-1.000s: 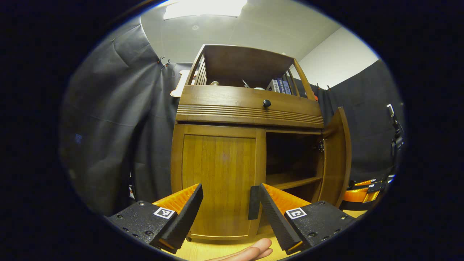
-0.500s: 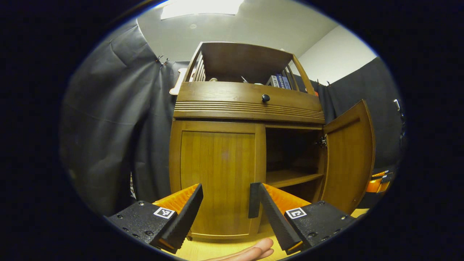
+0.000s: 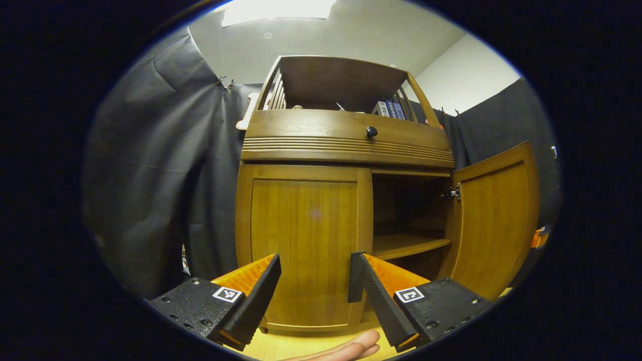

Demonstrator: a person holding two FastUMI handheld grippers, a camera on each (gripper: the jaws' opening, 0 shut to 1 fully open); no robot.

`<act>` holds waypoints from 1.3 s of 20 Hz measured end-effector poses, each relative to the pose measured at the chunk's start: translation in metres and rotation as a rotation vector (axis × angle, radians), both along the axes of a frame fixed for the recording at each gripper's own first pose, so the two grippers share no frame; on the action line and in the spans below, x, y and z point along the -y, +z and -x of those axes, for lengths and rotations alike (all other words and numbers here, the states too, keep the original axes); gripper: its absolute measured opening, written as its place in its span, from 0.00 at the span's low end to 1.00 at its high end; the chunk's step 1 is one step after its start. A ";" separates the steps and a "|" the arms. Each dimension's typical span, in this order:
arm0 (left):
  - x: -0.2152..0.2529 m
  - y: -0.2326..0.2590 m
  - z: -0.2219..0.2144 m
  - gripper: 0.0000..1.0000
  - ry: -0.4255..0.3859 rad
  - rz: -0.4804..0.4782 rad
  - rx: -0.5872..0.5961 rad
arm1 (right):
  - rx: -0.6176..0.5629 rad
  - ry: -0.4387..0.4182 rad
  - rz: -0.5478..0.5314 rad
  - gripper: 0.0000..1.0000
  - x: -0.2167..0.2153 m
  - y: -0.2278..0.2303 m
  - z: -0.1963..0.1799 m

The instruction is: Open the right door of the double-door shoe cabinet with the right hand, and open the left door with the left hand.

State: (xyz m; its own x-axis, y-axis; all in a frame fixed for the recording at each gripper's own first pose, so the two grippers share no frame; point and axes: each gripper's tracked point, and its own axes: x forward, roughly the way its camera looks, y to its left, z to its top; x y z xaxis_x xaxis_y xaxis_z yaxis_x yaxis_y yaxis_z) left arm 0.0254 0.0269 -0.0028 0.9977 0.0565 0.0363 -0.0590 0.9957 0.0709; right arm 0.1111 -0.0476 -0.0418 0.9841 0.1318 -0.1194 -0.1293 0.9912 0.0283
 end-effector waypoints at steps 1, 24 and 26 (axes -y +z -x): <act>-0.001 -0.002 -0.002 0.92 0.003 0.000 -0.007 | -0.001 0.018 -0.002 0.03 0.005 0.001 -0.002; 0.043 -0.073 -0.088 0.92 -0.105 -0.005 -0.104 | 0.167 -0.162 -0.074 0.89 0.071 0.036 0.051; 0.050 -0.090 -0.105 0.92 -0.106 -0.013 -0.137 | 0.225 -0.147 -0.159 1.00 0.063 0.053 0.070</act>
